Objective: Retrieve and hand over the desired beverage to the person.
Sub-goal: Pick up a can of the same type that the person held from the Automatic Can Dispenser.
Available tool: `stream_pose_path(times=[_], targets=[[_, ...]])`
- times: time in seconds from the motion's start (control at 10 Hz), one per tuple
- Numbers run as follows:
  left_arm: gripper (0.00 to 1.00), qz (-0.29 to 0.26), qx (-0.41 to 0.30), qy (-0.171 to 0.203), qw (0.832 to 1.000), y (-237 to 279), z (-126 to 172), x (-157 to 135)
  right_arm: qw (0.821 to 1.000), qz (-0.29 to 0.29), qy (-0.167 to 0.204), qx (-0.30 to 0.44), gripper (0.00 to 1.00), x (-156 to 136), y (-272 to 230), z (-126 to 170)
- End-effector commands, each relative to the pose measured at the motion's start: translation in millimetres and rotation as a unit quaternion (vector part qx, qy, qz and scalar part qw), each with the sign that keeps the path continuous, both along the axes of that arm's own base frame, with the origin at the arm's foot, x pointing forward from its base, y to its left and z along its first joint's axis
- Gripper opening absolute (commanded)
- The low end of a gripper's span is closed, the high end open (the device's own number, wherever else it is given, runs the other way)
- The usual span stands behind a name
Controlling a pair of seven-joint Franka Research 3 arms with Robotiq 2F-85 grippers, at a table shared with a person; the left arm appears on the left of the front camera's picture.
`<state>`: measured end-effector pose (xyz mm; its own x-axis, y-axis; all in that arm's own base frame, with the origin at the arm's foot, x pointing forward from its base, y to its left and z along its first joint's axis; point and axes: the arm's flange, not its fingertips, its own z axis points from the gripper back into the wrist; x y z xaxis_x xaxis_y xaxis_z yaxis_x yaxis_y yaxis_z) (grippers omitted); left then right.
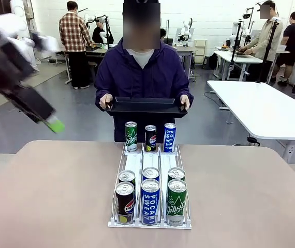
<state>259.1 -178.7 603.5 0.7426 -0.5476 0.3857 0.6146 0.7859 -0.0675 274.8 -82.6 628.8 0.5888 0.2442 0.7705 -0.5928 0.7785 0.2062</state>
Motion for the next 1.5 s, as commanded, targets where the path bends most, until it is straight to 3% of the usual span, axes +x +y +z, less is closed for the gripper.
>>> stream_pose_path(times=[0.0,0.3,0.6,0.7,1.4], targets=[[1.0,0.085,0.054,0.036,0.994,-45,-23,7,1.0,0.011,-0.003,0.01,1.0,2,1,-4],[1.0,0.182,0.069,0.01,0.981,-109,-75,20,1.0,0.011,-0.003,0.01,1.0,2,1,-4],[1.0,0.218,0.055,0.001,0.974,-126,-101,40,1.0,0.011,-0.003,0.01,1.0,2,1,-4],[1.0,0.187,0.051,0.023,0.981,-116,-92,22,1.0,0.011,-0.003,0.01,1.0,2,1,-4],[1.0,0.187,0.051,0.023,0.981,-116,-92,22,1.0,0.011,-0.003,0.01,1.0,2,1,-4]])
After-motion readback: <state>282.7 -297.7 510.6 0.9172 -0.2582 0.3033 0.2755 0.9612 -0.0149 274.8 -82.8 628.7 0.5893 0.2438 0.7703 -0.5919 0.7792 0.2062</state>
